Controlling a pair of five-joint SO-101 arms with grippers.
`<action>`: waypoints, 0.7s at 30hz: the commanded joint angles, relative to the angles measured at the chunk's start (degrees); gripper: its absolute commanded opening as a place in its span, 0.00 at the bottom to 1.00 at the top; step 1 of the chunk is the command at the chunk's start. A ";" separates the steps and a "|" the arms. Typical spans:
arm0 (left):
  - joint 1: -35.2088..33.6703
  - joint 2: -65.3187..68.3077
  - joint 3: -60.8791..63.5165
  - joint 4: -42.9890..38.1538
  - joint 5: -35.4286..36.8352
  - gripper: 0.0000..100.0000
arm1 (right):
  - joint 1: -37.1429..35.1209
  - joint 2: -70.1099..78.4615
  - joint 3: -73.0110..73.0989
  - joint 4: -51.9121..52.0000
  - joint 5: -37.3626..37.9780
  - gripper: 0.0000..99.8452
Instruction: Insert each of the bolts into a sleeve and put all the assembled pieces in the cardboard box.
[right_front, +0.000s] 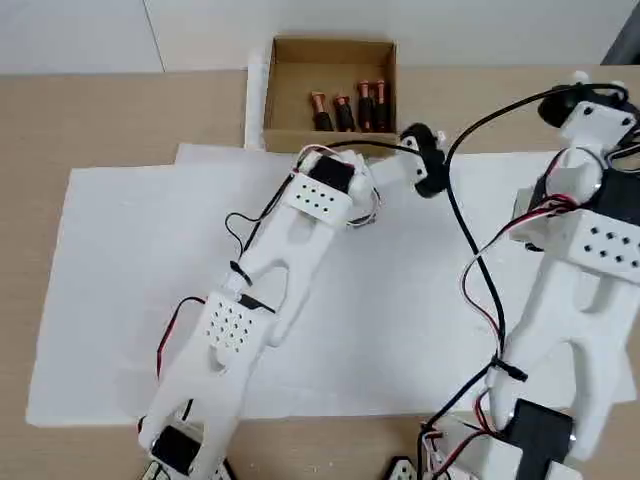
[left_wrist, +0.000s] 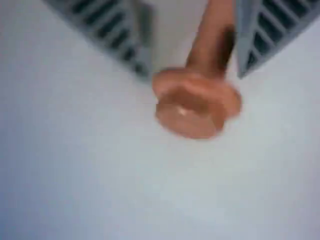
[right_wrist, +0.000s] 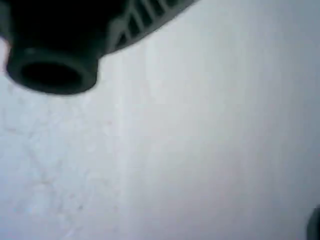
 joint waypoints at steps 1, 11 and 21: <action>0.18 -0.53 -3.47 2.29 0.00 0.00 | 0.31 -2.24 -0.26 -0.84 0.62 0.01; 0.26 -0.97 -14.02 11.96 2.64 0.01 | 0.31 -2.24 -0.18 -0.84 0.62 0.01; -2.99 -1.32 -32.84 25.58 30.15 0.01 | -3.03 -2.24 5.36 -3.82 0.53 0.01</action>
